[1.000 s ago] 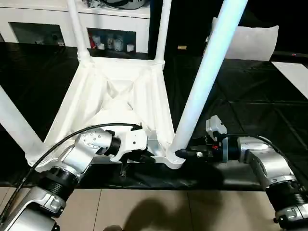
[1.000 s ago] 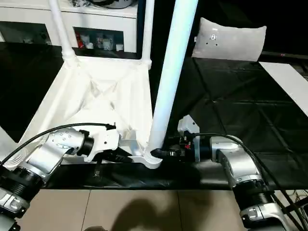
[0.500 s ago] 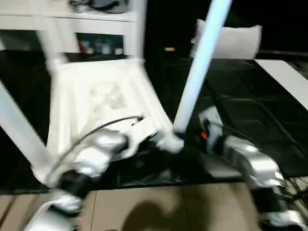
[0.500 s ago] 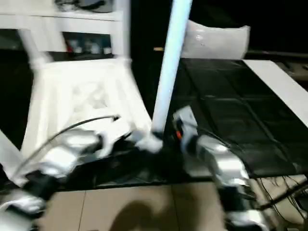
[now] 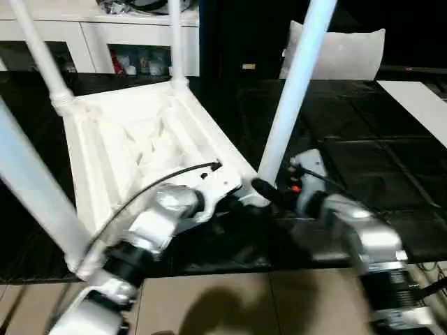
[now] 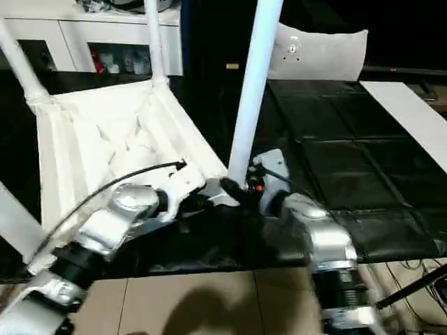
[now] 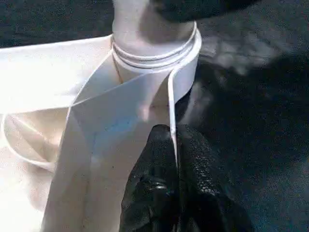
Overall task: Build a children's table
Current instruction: Rotate leg to tighten
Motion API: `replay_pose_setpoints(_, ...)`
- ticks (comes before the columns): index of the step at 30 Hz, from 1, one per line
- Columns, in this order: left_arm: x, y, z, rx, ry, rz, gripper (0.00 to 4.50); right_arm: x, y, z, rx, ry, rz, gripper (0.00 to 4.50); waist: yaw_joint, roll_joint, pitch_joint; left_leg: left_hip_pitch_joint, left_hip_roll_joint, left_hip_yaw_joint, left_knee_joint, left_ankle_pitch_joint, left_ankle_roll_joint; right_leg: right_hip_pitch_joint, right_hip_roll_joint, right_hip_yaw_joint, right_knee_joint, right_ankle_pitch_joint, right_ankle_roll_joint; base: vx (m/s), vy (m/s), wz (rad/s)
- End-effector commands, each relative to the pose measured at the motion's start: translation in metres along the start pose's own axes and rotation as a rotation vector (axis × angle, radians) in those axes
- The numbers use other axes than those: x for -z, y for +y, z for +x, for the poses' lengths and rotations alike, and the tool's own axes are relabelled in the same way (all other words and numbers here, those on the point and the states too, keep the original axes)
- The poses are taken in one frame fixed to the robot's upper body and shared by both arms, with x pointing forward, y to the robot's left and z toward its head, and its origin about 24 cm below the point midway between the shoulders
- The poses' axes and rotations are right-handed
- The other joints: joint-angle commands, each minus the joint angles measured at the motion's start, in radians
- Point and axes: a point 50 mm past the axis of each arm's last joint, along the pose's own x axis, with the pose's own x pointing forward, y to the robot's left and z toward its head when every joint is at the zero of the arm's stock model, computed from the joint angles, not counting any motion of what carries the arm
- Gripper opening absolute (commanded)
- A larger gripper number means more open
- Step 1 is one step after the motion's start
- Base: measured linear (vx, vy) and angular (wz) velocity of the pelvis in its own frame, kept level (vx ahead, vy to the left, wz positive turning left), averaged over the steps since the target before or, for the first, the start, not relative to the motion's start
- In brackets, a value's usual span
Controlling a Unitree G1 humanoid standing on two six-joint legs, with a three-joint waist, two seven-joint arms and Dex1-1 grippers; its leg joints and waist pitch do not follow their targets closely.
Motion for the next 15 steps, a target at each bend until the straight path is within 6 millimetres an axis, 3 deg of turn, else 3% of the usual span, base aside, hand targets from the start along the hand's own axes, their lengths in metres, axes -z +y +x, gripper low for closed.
replay_pose_setpoints(1, 0.002, -0.006, 0.0, 0.064, -0.03, 0.024, 0.0, -0.003, 0.0, -0.004, -0.073, 0.006, -0.045, 3.93, 0.006, -0.005, -0.054, 0.0, 0.061, -0.02, -0.065, -0.124, 0.052, 0.049, -0.085, 0.058, -0.083, -0.095, -0.203, 0.0, 0.0, 0.0)
replay_pose_setpoints(5, 0.005, -0.008, -0.007, 0.161, -0.035, 0.091, 0.0, -0.006, -0.007, -0.015, -0.166, 0.053, -0.125, 3.93, 0.007, -0.01, -0.055, 0.0, 0.061, -0.02, -0.063, -0.113, 0.066, 0.049, -0.085, 0.056, -0.081, -0.083, -0.215, 0.0, 0.0, 0.0)
replay_pose_setpoints(11, 0.014, -0.014, -0.019, 0.314, 0.006, 0.188, 0.0, -0.011, -0.002, -0.025, -0.396, 0.08, -0.206, 3.93, 0.022, -0.007, -0.056, 0.005, 0.068, -0.019, -0.061, -0.113, 0.083, 0.044, -0.086, 0.055, -0.074, -0.065, -0.236, 0.0, 0.0, 0.0)
replay_pose_setpoints(14, 0.016, -0.015, -0.022, 0.358, 0.014, 0.214, 0.0, -0.009, 0.0, -0.026, -0.449, 0.102, -0.215, 3.66, 0.025, -0.008, -0.056, 0.006, 0.069, -0.018, -0.061, -0.098, 0.085, 0.043, -0.085, 0.054, -0.069, -0.03, -0.253, 0.0, 0.0, 0.0)
replay_pose_setpoints(15, 0.016, -0.016, -0.023, 0.367, 0.015, 0.219, 0.0, -0.009, 0.0, -0.026, -0.46, 0.106, -0.218, 3.56, 0.027, -0.013, -0.055, 0.005, 0.069, -0.018, -0.061, -0.098, 0.087, 0.044, -0.087, 0.054, -0.068, -0.034, -0.256, 0.0, 0.0, 0.0)
